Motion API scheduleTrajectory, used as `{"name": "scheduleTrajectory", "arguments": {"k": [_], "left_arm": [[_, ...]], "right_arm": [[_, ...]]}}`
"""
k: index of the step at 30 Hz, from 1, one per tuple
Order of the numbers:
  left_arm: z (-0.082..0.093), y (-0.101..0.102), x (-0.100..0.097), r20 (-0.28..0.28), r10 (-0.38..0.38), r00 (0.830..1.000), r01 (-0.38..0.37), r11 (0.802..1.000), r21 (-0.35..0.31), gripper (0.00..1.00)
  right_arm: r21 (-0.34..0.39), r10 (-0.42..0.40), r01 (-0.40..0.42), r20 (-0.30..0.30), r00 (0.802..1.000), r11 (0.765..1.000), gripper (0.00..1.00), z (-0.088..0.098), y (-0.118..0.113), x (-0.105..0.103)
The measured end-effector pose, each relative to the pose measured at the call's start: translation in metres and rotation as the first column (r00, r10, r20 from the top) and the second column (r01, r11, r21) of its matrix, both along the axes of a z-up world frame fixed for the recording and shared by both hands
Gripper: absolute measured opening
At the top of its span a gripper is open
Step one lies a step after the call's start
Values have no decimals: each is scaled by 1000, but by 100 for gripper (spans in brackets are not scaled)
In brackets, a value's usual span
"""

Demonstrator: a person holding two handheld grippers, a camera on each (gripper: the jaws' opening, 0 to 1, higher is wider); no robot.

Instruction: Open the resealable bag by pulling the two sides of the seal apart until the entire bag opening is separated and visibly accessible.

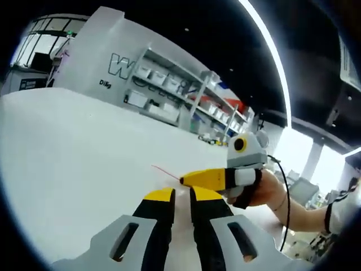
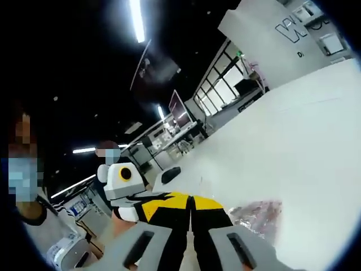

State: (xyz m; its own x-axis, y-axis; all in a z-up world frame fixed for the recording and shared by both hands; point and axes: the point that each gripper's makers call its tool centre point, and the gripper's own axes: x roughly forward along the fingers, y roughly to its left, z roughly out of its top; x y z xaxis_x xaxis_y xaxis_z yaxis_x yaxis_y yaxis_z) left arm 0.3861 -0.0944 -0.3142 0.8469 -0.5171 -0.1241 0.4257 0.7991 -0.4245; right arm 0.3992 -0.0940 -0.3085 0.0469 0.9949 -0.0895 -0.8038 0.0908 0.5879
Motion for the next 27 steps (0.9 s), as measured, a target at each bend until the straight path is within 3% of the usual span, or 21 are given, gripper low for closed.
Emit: {"name": "scheduleTrajectory", "arguments": {"k": [14,27], "left_arm": [[-1,-4,-2,-6,-29,1000,29,999,-14,6],[-2,-5,-1,7,-17,1000,16,999,33,1]], "right_arm": [[15,24,-24,-15,1000,1000,0,1,1,-5],[4,23,-23,-8,1000,1000,0,0,-1,-5]]}}
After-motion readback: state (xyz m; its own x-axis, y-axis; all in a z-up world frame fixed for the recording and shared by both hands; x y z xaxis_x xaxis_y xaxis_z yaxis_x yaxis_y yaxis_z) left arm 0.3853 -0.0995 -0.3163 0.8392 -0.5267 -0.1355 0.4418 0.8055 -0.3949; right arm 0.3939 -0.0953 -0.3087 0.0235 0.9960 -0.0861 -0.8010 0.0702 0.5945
